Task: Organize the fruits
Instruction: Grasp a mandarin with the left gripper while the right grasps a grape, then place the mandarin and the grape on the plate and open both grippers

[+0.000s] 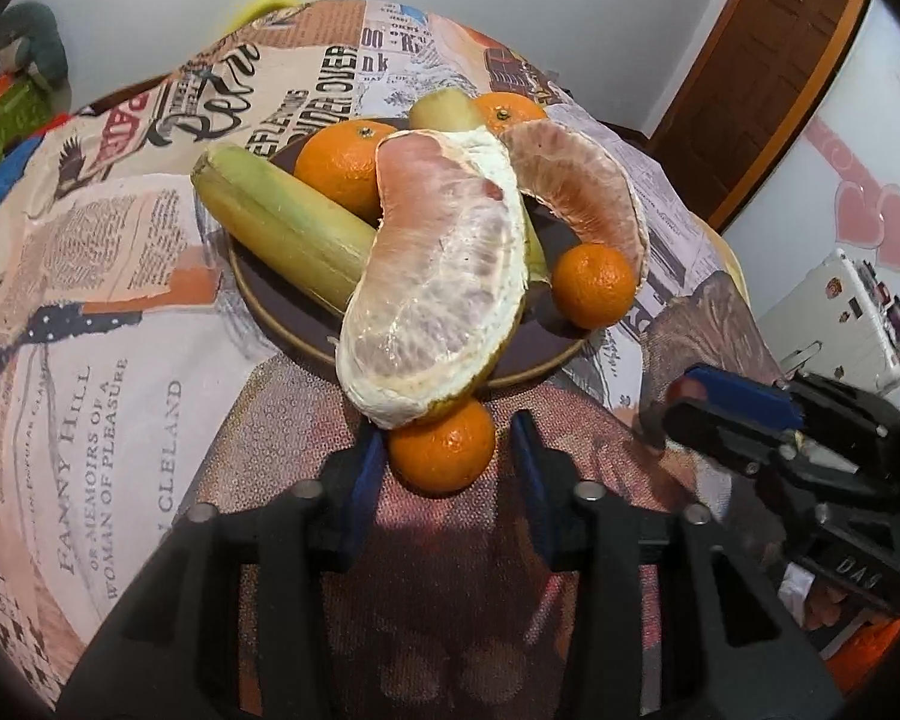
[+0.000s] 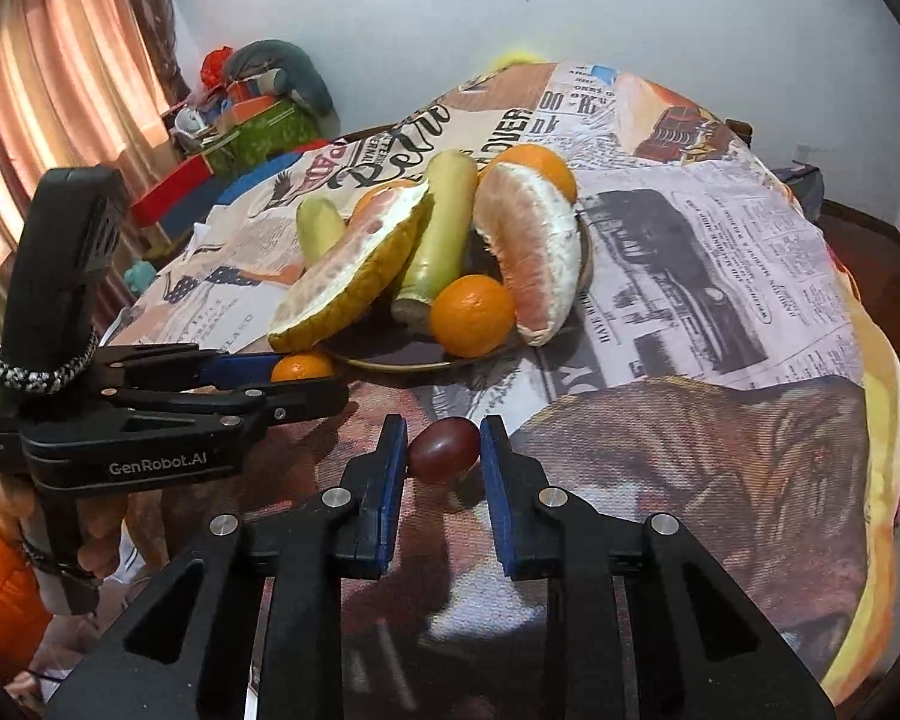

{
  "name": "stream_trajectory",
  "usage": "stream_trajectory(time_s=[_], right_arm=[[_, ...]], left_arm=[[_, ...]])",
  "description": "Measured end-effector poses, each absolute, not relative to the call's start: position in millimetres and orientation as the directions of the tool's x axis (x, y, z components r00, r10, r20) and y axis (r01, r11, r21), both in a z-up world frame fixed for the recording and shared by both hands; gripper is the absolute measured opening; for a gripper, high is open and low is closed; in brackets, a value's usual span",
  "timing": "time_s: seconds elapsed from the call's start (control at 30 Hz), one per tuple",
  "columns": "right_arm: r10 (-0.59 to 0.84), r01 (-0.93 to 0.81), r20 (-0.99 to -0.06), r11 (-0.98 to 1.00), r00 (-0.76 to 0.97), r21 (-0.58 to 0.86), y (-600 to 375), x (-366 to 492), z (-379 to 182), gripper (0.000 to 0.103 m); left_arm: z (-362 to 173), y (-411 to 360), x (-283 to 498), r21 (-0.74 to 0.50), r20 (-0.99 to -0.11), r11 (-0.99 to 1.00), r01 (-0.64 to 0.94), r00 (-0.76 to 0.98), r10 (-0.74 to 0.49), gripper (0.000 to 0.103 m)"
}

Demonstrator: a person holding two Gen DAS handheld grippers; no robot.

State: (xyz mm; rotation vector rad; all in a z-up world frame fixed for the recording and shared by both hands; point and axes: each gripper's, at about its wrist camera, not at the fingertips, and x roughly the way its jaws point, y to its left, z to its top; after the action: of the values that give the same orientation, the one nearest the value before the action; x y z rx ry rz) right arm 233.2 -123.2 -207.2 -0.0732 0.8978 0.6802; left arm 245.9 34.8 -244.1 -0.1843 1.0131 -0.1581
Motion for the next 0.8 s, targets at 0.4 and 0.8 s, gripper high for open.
stream_trajectory(time_s=[0.4,0.8], right_arm=[[0.52,-0.587,-0.722,0.786,0.457,0.194,-118.2,233.9,-193.1,0.023],[0.536,-0.602,-0.675,0.781,0.508,0.167,-107.2,250.5,-170.9,0.023]], left_arm=[[-230.5,46.4,214.4,-0.214,-0.82,0.975,0.065,0.531,-0.215,0.034],[-188.5,69.7,225.7,-0.204,-0.751,0.978,0.038,0.635,-0.181,0.034]])
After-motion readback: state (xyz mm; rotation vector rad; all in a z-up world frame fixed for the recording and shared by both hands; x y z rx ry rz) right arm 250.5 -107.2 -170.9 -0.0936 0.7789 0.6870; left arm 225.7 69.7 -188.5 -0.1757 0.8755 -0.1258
